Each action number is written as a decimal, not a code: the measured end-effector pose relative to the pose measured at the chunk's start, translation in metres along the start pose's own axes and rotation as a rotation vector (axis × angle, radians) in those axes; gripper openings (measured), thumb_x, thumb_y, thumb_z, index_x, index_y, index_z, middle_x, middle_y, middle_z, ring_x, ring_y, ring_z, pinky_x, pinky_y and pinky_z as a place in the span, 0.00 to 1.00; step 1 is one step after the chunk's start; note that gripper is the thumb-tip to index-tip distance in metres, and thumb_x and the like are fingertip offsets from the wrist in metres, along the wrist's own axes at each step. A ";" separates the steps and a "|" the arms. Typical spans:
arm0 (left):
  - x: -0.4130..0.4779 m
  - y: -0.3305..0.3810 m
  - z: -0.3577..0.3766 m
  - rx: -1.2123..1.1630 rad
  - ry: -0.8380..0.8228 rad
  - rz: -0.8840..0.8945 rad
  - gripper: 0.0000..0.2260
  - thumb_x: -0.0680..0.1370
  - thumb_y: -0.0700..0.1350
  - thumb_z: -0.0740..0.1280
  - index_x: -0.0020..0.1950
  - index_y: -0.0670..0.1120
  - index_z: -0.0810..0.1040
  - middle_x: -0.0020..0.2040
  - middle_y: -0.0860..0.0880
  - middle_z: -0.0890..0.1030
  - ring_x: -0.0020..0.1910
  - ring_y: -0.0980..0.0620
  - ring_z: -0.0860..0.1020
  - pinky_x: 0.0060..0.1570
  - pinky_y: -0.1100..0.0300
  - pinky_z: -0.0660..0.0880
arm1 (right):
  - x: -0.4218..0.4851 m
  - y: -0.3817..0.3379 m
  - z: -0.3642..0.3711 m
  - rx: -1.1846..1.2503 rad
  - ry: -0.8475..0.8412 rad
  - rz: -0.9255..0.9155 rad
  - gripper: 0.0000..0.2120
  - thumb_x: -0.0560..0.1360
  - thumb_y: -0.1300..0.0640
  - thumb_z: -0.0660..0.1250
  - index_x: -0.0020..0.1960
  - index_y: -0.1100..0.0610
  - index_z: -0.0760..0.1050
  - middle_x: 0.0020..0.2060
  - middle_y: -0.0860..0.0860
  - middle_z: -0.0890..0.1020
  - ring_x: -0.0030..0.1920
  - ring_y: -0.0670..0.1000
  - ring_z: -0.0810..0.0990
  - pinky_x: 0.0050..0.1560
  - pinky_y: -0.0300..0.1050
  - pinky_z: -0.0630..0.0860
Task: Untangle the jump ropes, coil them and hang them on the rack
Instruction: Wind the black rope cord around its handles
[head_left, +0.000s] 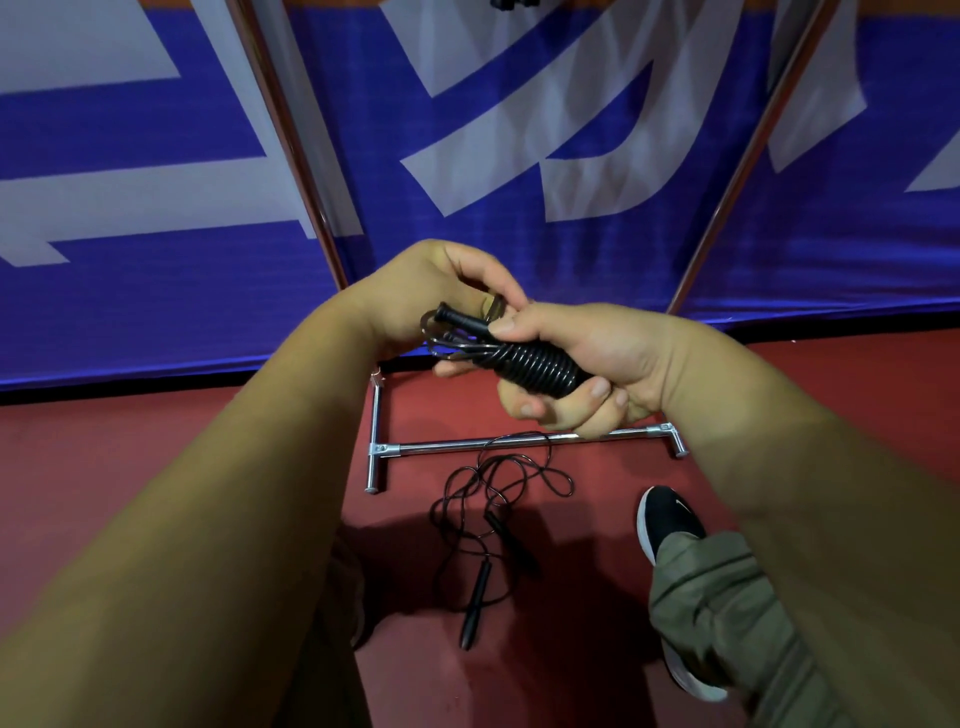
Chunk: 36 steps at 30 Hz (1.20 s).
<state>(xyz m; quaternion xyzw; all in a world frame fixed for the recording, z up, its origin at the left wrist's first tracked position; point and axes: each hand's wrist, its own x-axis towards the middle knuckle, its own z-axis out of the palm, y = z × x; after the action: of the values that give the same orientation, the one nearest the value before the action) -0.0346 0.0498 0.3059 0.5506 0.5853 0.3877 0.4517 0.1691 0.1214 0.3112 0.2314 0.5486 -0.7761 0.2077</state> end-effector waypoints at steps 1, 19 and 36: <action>0.000 0.001 0.000 -0.003 -0.011 0.004 0.09 0.76 0.27 0.71 0.48 0.40 0.86 0.51 0.38 0.87 0.50 0.45 0.87 0.48 0.58 0.82 | 0.001 0.001 0.001 -0.012 -0.011 0.008 0.30 0.82 0.39 0.54 0.39 0.63 0.76 0.23 0.46 0.73 0.17 0.39 0.59 0.22 0.34 0.46; 0.001 0.015 -0.009 0.511 0.102 0.002 0.11 0.77 0.38 0.77 0.52 0.54 0.87 0.46 0.56 0.87 0.46 0.55 0.85 0.52 0.59 0.83 | 0.032 0.012 -0.021 0.069 0.597 -0.126 0.18 0.83 0.40 0.69 0.56 0.55 0.75 0.42 0.54 0.80 0.34 0.51 0.80 0.39 0.51 0.83; 0.007 0.009 0.006 0.707 0.280 -0.168 0.06 0.74 0.45 0.76 0.46 0.46 0.80 0.36 0.49 0.85 0.33 0.53 0.84 0.39 0.51 0.83 | 0.049 0.008 -0.007 0.165 0.805 -0.211 0.29 0.75 0.28 0.70 0.59 0.52 0.80 0.37 0.51 0.75 0.27 0.47 0.67 0.27 0.38 0.58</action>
<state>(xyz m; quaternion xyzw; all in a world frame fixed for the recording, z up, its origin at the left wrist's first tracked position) -0.0265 0.0574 0.3120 0.5644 0.7817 0.1949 0.1798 0.1350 0.1220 0.2745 0.4743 0.5427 -0.6823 -0.1228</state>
